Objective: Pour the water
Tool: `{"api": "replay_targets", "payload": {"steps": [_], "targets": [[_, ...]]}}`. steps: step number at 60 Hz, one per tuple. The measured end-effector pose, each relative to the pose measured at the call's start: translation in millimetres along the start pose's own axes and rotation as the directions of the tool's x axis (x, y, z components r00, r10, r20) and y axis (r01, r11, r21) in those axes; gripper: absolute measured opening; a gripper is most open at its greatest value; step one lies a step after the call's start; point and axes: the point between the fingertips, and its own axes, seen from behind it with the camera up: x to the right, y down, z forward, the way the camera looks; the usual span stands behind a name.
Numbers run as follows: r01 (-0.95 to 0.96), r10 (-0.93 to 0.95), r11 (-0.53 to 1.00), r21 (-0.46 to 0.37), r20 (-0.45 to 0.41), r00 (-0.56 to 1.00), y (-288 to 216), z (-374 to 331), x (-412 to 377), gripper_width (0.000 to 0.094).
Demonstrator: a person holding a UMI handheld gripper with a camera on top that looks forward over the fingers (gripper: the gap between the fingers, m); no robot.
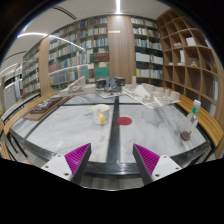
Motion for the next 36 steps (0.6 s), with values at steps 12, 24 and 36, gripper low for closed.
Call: {"api": "replay_targets", "payload": {"steps": [12, 24, 36], "targets": [[-0.007, 0.005, 1.000, -0.012, -0.193, 0.981, 28.6, 5.3, 155.2, 0.0860], [-0.001, 0.018, 0.999, 0.054, -0.315, 0.949, 8.7, 27.8, 304.1, 0.0856], [0.031, 0.021, 0.989, 0.143, -0.348, 0.937, -31.9, 77.4, 380.4, 0.0835]]}}
